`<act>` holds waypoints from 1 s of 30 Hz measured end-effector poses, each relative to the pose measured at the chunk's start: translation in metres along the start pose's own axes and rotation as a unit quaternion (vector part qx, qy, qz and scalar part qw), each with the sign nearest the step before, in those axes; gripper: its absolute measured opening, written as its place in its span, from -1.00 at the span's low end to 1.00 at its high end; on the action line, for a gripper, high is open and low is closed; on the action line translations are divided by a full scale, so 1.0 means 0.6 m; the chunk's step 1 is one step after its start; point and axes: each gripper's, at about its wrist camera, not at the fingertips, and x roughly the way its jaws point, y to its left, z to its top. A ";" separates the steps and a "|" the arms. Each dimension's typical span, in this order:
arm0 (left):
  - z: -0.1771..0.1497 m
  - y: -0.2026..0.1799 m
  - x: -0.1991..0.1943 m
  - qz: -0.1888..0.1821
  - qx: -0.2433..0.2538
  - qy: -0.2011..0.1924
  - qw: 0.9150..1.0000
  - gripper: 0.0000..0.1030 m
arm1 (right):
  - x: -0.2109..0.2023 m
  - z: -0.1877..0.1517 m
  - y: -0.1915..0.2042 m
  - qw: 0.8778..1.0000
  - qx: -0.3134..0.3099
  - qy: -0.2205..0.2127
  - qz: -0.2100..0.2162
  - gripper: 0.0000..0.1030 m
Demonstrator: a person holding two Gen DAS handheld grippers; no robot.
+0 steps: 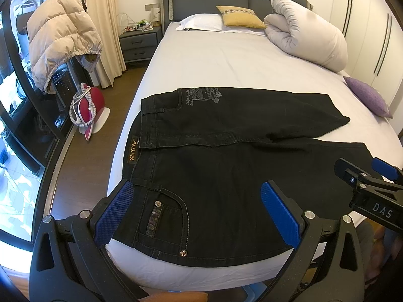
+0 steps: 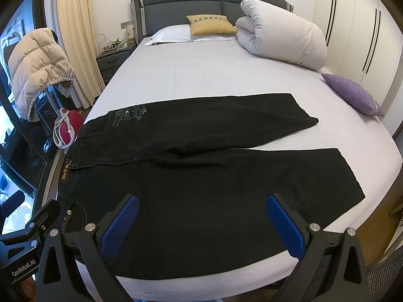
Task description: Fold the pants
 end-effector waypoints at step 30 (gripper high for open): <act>-0.004 0.006 0.006 -0.001 -0.001 0.002 1.000 1.00 | 0.001 0.000 0.000 1.000 0.000 0.003 0.001 1.00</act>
